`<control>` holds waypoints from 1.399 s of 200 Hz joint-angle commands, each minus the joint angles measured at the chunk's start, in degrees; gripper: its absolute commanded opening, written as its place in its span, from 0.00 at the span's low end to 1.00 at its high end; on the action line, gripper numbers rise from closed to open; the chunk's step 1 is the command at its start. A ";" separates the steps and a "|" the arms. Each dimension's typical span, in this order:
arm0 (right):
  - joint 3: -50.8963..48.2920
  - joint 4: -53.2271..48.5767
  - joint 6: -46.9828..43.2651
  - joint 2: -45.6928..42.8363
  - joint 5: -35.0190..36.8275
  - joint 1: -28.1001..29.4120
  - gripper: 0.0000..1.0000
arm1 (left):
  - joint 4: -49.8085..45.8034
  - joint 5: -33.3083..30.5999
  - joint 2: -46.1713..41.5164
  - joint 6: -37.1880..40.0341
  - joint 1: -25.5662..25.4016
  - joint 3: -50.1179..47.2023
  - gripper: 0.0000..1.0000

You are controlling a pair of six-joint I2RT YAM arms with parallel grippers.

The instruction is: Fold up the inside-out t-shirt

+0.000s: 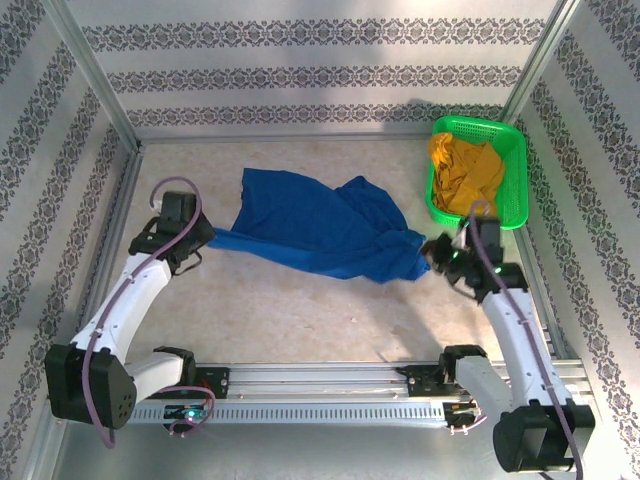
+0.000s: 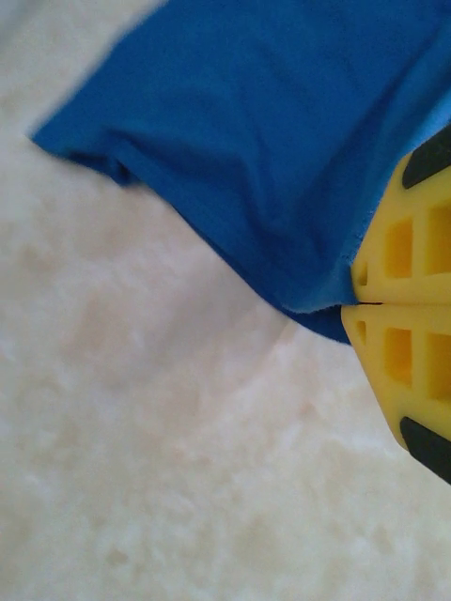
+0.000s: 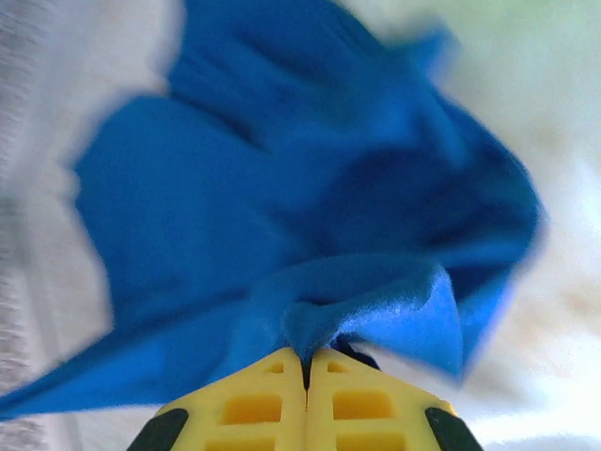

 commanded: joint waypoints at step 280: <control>79.47 13.09 25.43 24.69 -22.80 -26.53 0.00 | 5.12 16.79 17.79 -14.24 9.10 65.85 0.00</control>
